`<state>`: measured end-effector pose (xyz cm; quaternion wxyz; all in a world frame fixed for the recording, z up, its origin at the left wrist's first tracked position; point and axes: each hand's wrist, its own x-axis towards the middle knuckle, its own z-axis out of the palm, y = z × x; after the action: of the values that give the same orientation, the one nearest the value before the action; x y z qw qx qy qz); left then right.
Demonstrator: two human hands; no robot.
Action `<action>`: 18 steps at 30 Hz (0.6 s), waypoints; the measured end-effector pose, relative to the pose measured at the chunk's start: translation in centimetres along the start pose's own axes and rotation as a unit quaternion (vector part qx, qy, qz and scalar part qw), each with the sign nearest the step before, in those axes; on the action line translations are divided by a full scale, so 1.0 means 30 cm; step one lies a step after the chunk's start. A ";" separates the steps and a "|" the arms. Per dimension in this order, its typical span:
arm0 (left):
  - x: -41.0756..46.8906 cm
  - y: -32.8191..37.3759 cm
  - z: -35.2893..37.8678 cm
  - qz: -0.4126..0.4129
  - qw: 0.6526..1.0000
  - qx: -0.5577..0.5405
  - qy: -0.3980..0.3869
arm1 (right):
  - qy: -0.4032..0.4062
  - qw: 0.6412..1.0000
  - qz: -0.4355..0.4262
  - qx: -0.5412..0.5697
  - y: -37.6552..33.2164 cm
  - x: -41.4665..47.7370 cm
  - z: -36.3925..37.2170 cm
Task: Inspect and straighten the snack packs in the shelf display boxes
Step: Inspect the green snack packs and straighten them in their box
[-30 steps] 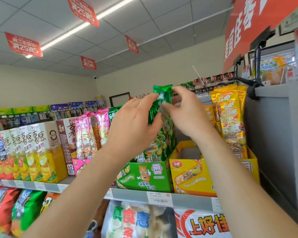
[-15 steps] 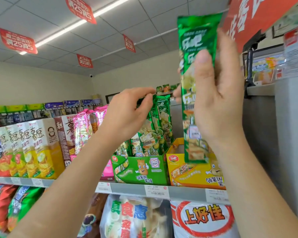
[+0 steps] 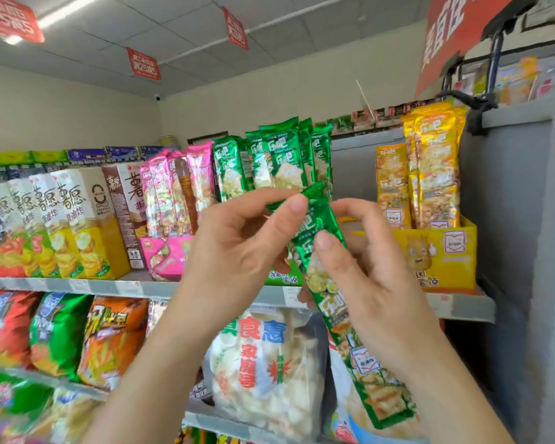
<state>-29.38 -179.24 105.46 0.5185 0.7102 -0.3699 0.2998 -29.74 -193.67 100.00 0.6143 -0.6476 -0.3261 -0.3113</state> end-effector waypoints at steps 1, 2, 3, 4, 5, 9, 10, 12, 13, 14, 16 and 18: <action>-0.021 -0.009 -0.007 -0.010 1.000 -0.010 0.002 | -0.012 1.000 0.013 0.009 0.004 -0.017 0.013; -0.042 -0.017 -0.016 -0.019 1.000 -0.024 0.002 | -0.023 0.999 0.026 0.025 0.007 -0.033 0.025; -0.063 -0.020 -0.025 -0.031 0.999 -0.040 0.004 | -0.035 0.998 0.042 0.041 0.008 -0.048 0.032; -0.083 -0.024 -0.037 -0.042 0.998 -0.054 0.012 | -0.052 0.995 0.061 0.052 0.010 -0.064 0.037; -0.100 -0.027 -0.050 -0.053 0.996 -0.063 0.029 | -0.074 0.992 0.084 0.056 0.010 -0.081 0.039; -0.144 -0.070 -0.122 -0.100 0.982 -0.093 0.128 | -0.179 0.969 0.159 0.055 0.026 -0.154 0.049; -0.156 -0.084 -0.139 -0.103 0.980 -0.092 0.144 | -0.183 0.969 0.160 0.052 0.030 -0.171 0.059; -0.181 -0.108 -0.165 -0.099 0.979 -0.074 0.164 | -0.175 0.971 0.164 0.022 0.033 -0.194 0.081; -0.194 -0.118 -0.173 -0.101 0.979 -0.065 0.165 | -0.170 0.972 0.164 0.005 0.035 -0.204 0.091; -0.206 -0.130 -0.181 -0.104 0.979 -0.061 0.167 | -0.168 0.972 0.166 -0.010 0.038 -0.215 0.098; -0.229 -0.139 -0.200 -0.117 0.976 -0.082 0.164 | -0.177 0.969 0.167 -0.039 0.035 -0.232 0.109; -0.251 -0.138 -0.224 -0.122 0.979 -0.092 0.133 | -0.186 0.966 0.163 -0.075 0.026 -0.244 0.118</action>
<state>-30.30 -170.40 99.14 0.6588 0.6532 -0.2343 0.2906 -33.44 -190.47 93.48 0.5352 -0.7828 -0.2998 -0.1047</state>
